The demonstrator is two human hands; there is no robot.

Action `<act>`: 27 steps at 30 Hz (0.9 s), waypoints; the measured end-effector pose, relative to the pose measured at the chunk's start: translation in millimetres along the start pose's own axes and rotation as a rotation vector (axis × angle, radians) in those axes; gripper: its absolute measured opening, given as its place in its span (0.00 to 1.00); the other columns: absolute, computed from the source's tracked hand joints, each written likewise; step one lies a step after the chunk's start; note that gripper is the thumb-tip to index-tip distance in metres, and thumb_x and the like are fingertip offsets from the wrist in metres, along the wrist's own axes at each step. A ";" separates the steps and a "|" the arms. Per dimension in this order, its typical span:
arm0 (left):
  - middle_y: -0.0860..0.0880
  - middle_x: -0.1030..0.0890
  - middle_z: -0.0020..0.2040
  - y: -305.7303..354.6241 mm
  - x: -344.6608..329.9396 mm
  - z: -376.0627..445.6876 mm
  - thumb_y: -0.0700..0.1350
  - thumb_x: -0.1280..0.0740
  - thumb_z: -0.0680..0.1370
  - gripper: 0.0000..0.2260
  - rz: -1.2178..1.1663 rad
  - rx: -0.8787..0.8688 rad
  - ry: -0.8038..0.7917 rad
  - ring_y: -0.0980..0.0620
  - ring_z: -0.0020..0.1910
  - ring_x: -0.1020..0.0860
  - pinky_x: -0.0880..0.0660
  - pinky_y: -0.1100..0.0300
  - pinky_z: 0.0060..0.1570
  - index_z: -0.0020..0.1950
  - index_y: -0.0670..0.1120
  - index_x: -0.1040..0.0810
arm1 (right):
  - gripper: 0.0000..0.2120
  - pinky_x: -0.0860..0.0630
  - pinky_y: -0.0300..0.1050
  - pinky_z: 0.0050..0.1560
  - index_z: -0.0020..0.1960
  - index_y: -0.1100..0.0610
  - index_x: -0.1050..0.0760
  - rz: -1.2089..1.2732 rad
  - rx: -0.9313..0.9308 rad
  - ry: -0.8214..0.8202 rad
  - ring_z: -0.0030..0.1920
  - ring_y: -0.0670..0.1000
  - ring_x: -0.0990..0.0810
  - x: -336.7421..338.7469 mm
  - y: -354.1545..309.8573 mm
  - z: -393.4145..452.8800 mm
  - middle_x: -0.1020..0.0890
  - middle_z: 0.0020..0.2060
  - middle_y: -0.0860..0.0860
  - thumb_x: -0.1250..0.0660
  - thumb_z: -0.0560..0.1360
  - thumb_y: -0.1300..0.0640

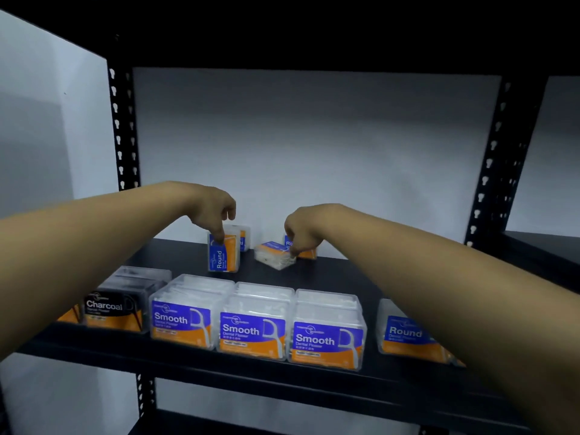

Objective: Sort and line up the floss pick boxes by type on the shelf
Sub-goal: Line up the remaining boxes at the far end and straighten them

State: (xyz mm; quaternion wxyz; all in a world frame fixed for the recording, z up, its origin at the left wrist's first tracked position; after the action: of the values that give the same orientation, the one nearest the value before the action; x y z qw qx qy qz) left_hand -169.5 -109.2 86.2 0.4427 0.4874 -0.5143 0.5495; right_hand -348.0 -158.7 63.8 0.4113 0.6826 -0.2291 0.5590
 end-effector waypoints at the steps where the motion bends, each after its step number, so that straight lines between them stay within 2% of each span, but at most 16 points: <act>1: 0.49 0.25 0.69 -2.2 -4.2 2.9 0.50 0.22 0.72 0.31 0.004 -0.002 -0.017 0.47 0.65 0.24 0.23 0.49 0.64 0.72 0.47 0.29 | 0.14 0.20 0.49 0.48 0.56 0.57 0.20 -0.080 0.012 0.015 0.51 0.58 0.17 -1.1 -8.0 5.2 0.17 0.53 0.54 0.31 0.77 0.49; 3: 0.49 0.25 0.70 -4.0 -12.9 7.6 0.51 0.22 0.72 0.32 0.025 -0.008 -0.042 0.47 0.66 0.25 0.23 0.48 0.64 0.73 0.47 0.29 | 0.07 0.23 0.47 0.45 0.52 0.56 0.24 -0.163 0.027 0.041 0.48 0.58 0.20 -3.8 -20.4 14.6 0.19 0.51 0.54 0.34 0.78 0.53; 4: 0.48 0.26 0.71 -3.8 -16.2 10.1 0.52 0.22 0.72 0.33 0.047 -0.013 -0.037 0.47 0.66 0.25 0.23 0.49 0.64 0.73 0.47 0.30 | 0.06 0.25 0.47 0.43 0.53 0.56 0.24 -0.184 0.023 0.047 0.47 0.58 0.22 -4.8 -24.7 18.8 0.20 0.51 0.55 0.36 0.79 0.55; 6: 0.47 0.27 0.71 -2.3 -20.1 12.8 0.52 0.23 0.73 0.34 0.084 -0.022 -0.015 0.46 0.67 0.26 0.25 0.52 0.64 0.75 0.47 0.31 | 0.12 0.27 0.47 0.43 0.60 0.57 0.23 -0.193 0.000 0.036 0.48 0.58 0.22 -8.4 -30.3 28.4 0.20 0.56 0.55 0.38 0.80 0.56; 8: 0.47 0.26 0.69 -3.4 -24.6 18.2 0.52 0.22 0.72 0.33 0.102 -0.040 -0.015 0.46 0.65 0.25 0.24 0.53 0.62 0.73 0.47 0.31 | 0.16 0.27 0.47 0.45 0.66 0.57 0.23 -0.201 -0.023 0.002 0.54 0.59 0.20 -15.5 -34.5 39.0 0.20 0.61 0.55 0.39 0.80 0.55; 11: 0.49 0.25 0.60 -8.0 -32.8 24.4 0.52 0.20 0.69 0.33 0.119 -0.049 -0.063 0.45 0.60 0.22 0.21 0.48 0.60 0.70 0.47 0.29 | 0.19 0.28 0.48 0.49 0.70 0.56 0.26 -0.165 -0.042 -0.034 0.62 0.59 0.21 -25.3 -38.9 51.5 0.22 0.66 0.55 0.40 0.81 0.53; 14: 0.50 0.27 0.56 -9.1 -35.4 27.4 0.52 0.21 0.70 0.31 0.108 -0.081 -0.048 0.47 0.56 0.23 0.22 0.52 0.56 0.67 0.46 0.29 | 0.22 0.29 0.48 0.51 0.73 0.57 0.28 -0.091 -0.058 -0.048 0.65 0.59 0.22 -25.8 -39.1 58.3 0.23 0.68 0.56 0.39 0.83 0.49; 16: 0.50 0.28 0.54 -8.7 -35.9 30.4 0.52 0.21 0.71 0.30 0.085 -0.107 -0.027 0.48 0.53 0.25 0.24 0.54 0.53 0.67 0.46 0.29 | 0.25 0.29 0.47 0.50 0.72 0.59 0.29 -0.014 -0.086 -0.078 0.61 0.59 0.21 -23.6 -35.9 60.4 0.22 0.67 0.57 0.37 0.82 0.44; 18: 0.50 0.27 0.54 -9.7 -36.0 33.6 0.52 0.20 0.70 0.29 0.059 -0.128 -0.037 0.46 0.54 0.22 0.21 0.51 0.54 0.65 0.47 0.29 | 0.27 0.28 0.47 0.42 0.67 0.61 0.28 0.079 -0.122 -0.104 0.47 0.58 0.20 -18.4 -31.3 58.1 0.21 0.61 0.57 0.32 0.80 0.41; 20: 0.51 0.24 0.51 -11.8 -34.9 35.9 0.51 0.19 0.68 0.26 0.001 -0.136 -0.065 0.46 0.50 0.19 0.19 0.49 0.54 0.59 0.51 0.29 | 0.26 0.30 0.46 0.33 0.61 0.61 0.26 0.138 -0.144 -0.112 0.35 0.53 0.24 -13.9 -26.4 55.4 0.22 0.53 0.56 0.26 0.76 0.41; 22: 0.51 0.23 0.48 -12.0 -30.1 35.0 0.50 0.18 0.67 0.26 -0.050 -0.146 -0.069 0.47 0.48 0.19 0.18 0.49 0.54 0.57 0.52 0.29 | 0.26 0.31 0.45 0.30 0.50 0.60 0.25 0.109 -0.137 -0.104 0.32 0.52 0.26 -10.9 -25.1 53.9 0.22 0.45 0.54 0.22 0.71 0.39; 23: 0.52 0.22 0.48 -11.1 -26.9 34.0 0.50 0.18 0.67 0.26 -0.063 -0.150 -0.062 0.46 0.50 0.18 0.19 0.49 0.55 0.57 0.52 0.29 | 0.26 0.30 0.45 0.30 0.48 0.59 0.26 0.084 -0.127 -0.102 0.33 0.52 0.26 -10.3 -26.2 51.4 0.22 0.42 0.54 0.21 0.69 0.39; 24: 0.51 0.21 0.49 -9.5 -24.4 33.2 0.50 0.18 0.66 0.27 -0.064 -0.154 -0.057 0.45 0.52 0.18 0.19 0.49 0.55 0.58 0.51 0.28 | 0.28 0.28 0.45 0.33 0.51 0.59 0.25 0.070 -0.116 -0.097 0.34 0.52 0.25 -11.0 -26.6 50.2 0.20 0.43 0.54 0.20 0.67 0.38; 27: 0.50 0.19 0.50 -3.2 -23.1 30.1 0.49 0.18 0.67 0.21 -0.054 -0.172 -0.080 0.47 0.51 0.18 0.20 0.50 0.54 0.53 0.51 0.26 | 0.37 0.24 0.45 0.42 0.65 0.59 0.24 0.067 -0.076 -0.075 0.40 0.54 0.21 -12.5 -27.0 49.3 0.18 0.57 0.55 0.19 0.66 0.39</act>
State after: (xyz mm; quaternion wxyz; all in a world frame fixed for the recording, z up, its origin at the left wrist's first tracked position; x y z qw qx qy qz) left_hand -160.9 -138.6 63.5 0.4766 0.4827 -0.5636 0.4714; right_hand -302.2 -185.9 41.8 0.4091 0.6788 -0.2881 0.5375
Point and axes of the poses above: each hand's wrist, its own z-axis towards the middle knuckle, its own x-axis out of the back of the hand, y = z × x, the point moved 5 cm from there along z, towards the middle knuckle
